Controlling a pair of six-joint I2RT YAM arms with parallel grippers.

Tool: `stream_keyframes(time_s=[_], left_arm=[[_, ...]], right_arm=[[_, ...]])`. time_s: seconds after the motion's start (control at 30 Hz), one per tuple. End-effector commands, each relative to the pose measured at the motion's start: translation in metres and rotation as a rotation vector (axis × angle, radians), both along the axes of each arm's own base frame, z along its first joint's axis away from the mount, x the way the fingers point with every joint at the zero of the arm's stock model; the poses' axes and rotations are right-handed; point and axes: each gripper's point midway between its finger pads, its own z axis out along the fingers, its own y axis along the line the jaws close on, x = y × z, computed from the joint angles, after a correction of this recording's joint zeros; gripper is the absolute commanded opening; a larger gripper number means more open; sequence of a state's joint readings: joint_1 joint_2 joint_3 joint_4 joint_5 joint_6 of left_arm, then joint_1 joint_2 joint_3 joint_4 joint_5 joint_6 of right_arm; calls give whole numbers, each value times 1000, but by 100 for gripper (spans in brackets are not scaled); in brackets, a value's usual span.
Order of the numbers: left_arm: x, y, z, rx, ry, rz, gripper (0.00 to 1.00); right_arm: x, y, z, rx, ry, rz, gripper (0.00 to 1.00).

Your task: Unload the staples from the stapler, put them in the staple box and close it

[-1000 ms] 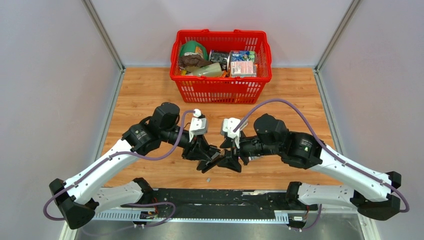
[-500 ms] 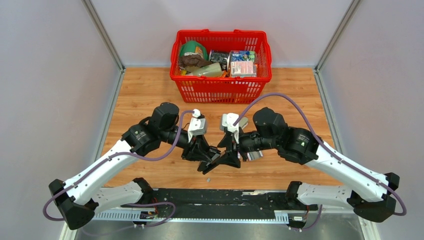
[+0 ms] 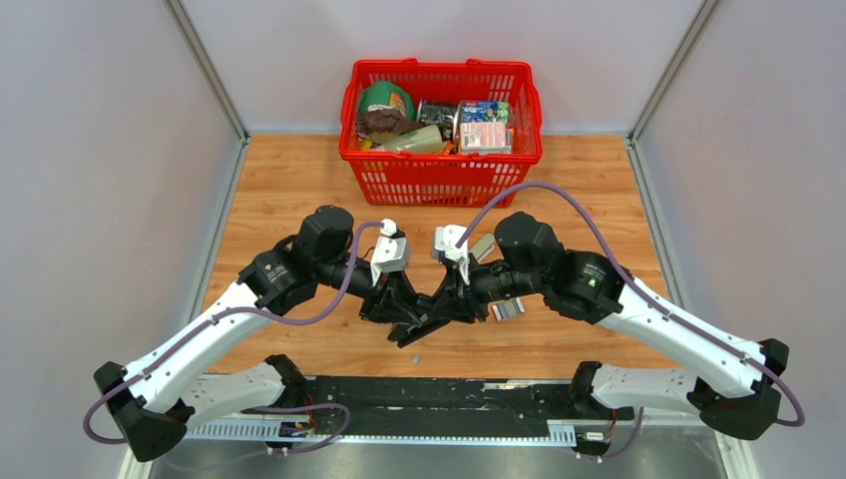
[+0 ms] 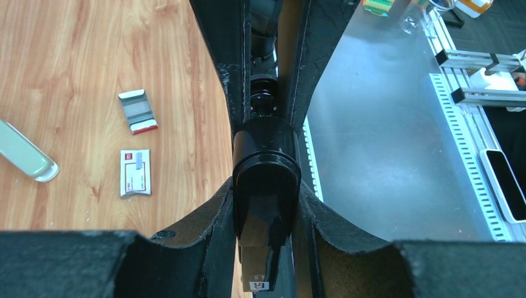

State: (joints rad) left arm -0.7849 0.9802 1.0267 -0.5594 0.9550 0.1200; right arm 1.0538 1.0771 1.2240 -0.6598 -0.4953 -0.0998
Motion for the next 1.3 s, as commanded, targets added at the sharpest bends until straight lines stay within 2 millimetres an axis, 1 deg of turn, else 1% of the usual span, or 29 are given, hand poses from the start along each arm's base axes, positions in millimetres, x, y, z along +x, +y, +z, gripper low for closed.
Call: stream_keyframes(time_s=[0.0, 0.07, 0.1, 0.13, 0.2, 0.27, 0.37, 0.4, 0.43, 0.5, 0.73, 0.97, 1.03, 1.2, 1.27], left_arm=[[-8, -3, 31, -119, -73, -54, 0], [-8, -3, 34, -131, -75, -52, 0], [-8, -3, 35, -136, -79, -50, 0], [-7, -4, 39, -149, -85, -45, 0], [-7, -4, 46, -178, -96, -33, 0], [-5, -4, 57, -233, -133, -9, 0], [-6, -1, 75, -312, -159, 31, 0], [-8, 2, 80, -328, -173, 42, 0], [-5, 2, 84, -340, -179, 60, 0], [-5, 3, 91, -360, -188, 77, 0], [-5, 6, 102, -386, -200, 99, 0], [-7, 10, 112, -424, -213, 115, 0], [-8, 9, 112, -423, -208, 109, 0], [-6, 4, 109, -420, -192, 95, 0], [-3, 1, 106, -410, -181, 95, 0]], right_arm=[[-6, 4, 16, 77, -19, 34, 18], [-7, 4, 12, 72, -6, 40, 9], [-8, 3, 11, 71, 1, 38, 1], [-10, 3, 9, 71, 8, 40, 0], [-14, 1, 5, 83, 26, 45, 0], [-17, 0, -2, 94, 50, 44, 0], [-23, -6, -20, 86, 106, 25, 0], [-25, -8, -27, 80, 129, 15, 0], [-26, -10, -29, 90, 137, 8, 0], [-28, -14, -43, 81, 166, -11, 0], [-37, -27, -60, 80, 217, -37, 0], [-43, -30, -74, 100, 267, -47, 0], [-42, -30, -74, 109, 270, -54, 0], [-38, -26, -57, 140, 248, -62, 0], [-33, -25, -53, 138, 235, -81, 1]])
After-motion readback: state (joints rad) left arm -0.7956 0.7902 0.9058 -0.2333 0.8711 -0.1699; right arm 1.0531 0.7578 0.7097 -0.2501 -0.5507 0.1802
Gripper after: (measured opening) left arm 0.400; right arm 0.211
